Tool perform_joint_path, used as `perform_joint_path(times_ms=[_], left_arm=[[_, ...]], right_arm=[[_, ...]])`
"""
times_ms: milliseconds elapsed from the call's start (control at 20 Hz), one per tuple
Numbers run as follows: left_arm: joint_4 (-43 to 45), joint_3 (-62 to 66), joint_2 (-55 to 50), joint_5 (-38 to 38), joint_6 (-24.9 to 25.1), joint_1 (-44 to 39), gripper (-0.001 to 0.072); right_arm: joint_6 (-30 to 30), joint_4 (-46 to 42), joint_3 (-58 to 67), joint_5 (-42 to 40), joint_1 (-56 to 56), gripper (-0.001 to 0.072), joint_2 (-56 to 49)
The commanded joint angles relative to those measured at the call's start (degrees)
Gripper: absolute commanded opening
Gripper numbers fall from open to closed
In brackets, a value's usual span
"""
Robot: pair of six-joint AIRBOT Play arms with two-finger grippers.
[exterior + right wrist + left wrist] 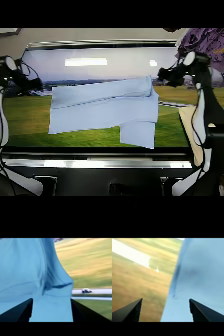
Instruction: Fold the clothes and pants, and hang the long-sleeved shirts on hangers.
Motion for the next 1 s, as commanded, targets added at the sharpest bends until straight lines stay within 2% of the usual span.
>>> perform_joint_path(times_ms=[0,150,250,450,750,950], left_arm=[[2.4,-0.5,6.8,-3.3,1.6,3.9,0.0699],[2.4,-9.2,14.0,-3.1,1.1,7.0,0.0698],[2.4,-18.4,19.4,-1.6,0.6,8.2,0.069],[2.4,-28.3,24.3,-0.7,0.3,8.4,0.067],[2.4,-28.8,24.2,-0.8,0.3,8.4,0.067],[2.4,-28.8,24.2,-0.8,0.3,8.4,0.0671]], right_arm=[[-11.1,3.3,-2.0,14.5,-7.3,0.054,5.2],[-17.3,16.9,-18.1,15.3,-16.1,0.053,11.6],[-22.4,23.3,-34.2,12.2,-19.9,0.0474,17.0],[-31.3,28.8,-57.7,4.0,-19.8,0.0466,22.5],[-38.7,35.2,-70.1,-5.7,-19.8,0.0466,22.5],[-39.8,37.9,-73.8,-7.8,-19.8,0.0466,22.5]])
